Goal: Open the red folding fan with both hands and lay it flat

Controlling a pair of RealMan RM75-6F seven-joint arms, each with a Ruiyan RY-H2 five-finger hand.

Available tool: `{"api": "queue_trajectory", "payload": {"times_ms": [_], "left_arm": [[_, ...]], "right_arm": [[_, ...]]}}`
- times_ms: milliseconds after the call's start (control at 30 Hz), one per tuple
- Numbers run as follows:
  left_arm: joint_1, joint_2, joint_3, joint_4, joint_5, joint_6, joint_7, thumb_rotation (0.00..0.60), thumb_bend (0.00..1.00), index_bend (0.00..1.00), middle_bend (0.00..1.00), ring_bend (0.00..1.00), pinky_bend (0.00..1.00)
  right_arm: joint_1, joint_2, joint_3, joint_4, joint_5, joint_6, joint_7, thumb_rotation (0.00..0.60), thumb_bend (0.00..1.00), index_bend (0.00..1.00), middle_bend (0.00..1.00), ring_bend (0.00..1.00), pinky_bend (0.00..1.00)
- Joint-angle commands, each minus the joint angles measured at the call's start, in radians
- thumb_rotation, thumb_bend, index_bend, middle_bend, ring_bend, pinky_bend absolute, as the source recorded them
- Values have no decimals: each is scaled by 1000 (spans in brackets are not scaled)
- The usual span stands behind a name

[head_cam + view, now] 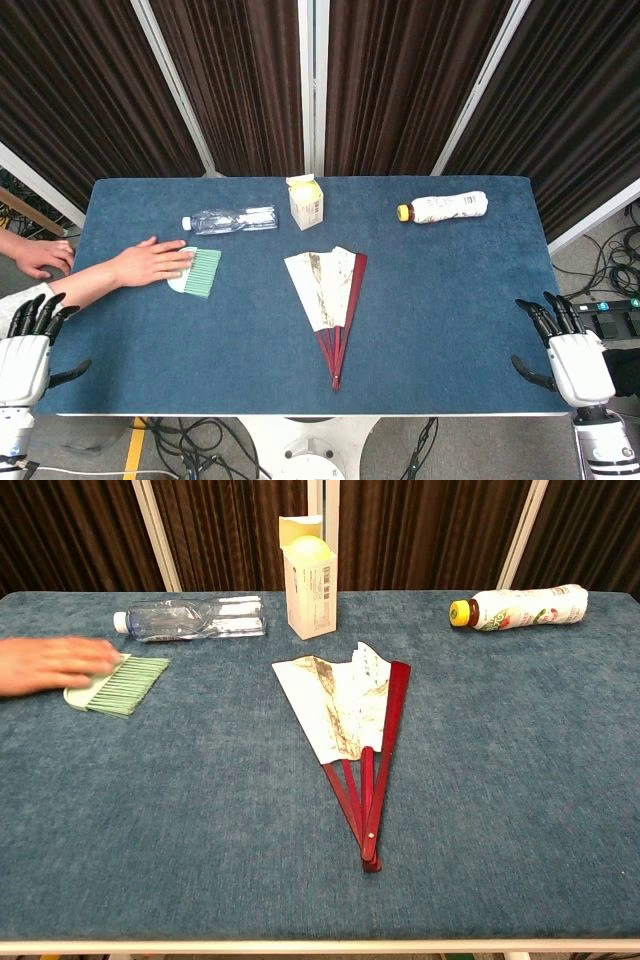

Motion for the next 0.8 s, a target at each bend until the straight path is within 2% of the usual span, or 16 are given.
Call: {"api": "queue_trajectory", "payload": {"times_ms": [33,533,667,800], "left_arm": [[-2,1,1,-3,-2,-6,-1,600,0,212,99,14,78],[-6,2,0,-7,-10,-14,5,600,0,212,99,14,78],[-10,3,-3,-5,-12,-20,2,600,0,213,99,14,78],[-11,3,-4,-6,-9,-17,6,600,0,219,99,14,78]], "right_arm": [[2,-1,0,1,1,-3,0,600,148,142,200,0,0],[24,-1,-1,1,-10,-31,-2,600,148,142,199,0,15],[97,0,11,-2,-25,-128,-10,600,148,144,200,0,16],[227,-31,45,0,-33,-289,-33,600,142,197,217,0,22]]}}
